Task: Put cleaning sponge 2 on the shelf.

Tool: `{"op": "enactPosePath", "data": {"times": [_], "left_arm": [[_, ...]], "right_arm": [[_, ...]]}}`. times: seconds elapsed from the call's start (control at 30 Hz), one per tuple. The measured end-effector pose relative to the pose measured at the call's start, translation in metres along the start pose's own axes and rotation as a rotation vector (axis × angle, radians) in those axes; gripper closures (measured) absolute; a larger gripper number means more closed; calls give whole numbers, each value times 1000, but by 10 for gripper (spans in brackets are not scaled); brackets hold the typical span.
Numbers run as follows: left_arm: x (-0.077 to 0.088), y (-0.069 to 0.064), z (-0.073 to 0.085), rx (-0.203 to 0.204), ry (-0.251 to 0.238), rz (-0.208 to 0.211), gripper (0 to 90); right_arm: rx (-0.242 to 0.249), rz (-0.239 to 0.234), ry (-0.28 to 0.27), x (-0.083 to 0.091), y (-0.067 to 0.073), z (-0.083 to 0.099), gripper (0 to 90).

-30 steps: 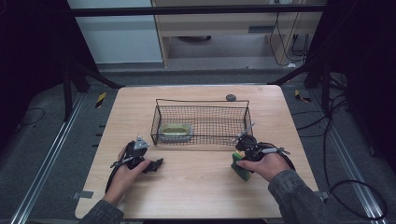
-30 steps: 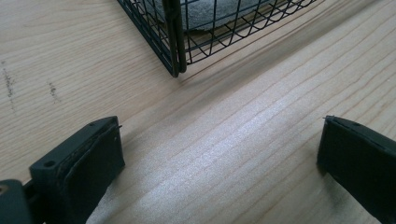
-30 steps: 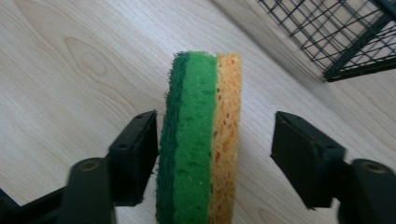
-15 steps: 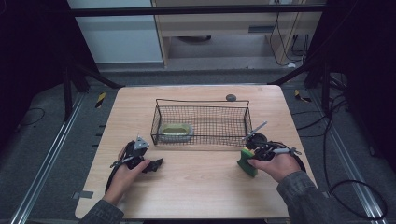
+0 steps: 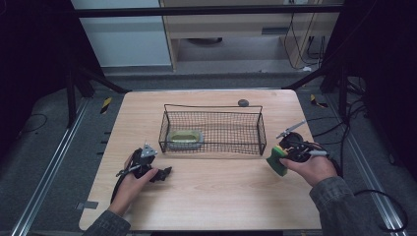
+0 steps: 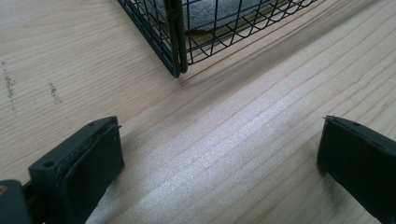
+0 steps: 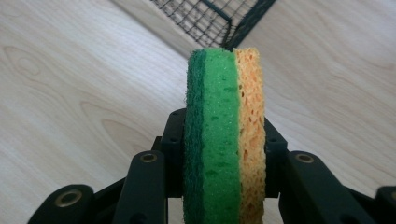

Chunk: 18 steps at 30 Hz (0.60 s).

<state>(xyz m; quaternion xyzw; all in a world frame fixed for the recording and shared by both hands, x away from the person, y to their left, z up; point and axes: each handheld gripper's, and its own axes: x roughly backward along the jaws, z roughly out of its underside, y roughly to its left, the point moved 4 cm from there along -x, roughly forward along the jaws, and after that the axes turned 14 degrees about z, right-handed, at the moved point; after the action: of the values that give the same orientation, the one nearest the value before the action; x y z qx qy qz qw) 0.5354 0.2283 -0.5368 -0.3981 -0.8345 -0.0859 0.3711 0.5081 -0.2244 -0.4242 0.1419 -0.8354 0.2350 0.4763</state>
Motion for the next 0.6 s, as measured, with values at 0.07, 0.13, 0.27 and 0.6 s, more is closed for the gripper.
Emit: {"op": "enactPosePath", "data": {"times": [0.07, 0.13, 0.27, 0.6], "left_arm": [[0, 0, 0, 0, 0, 0, 0], [0, 0, 0, 0, 0, 0, 0], [0, 0, 0, 0, 1, 0, 0], [0, 0, 0, 2, -3, 0, 0]], "right_arm": [[-4, 11, -1, 1, -7, -2, 640], [-11, 24, -6, 3, -13, -6, 640], [-19, 44, -21, 6, -22, -13, 641], [-12, 110, -77, 24, -46, -49, 641]]}}
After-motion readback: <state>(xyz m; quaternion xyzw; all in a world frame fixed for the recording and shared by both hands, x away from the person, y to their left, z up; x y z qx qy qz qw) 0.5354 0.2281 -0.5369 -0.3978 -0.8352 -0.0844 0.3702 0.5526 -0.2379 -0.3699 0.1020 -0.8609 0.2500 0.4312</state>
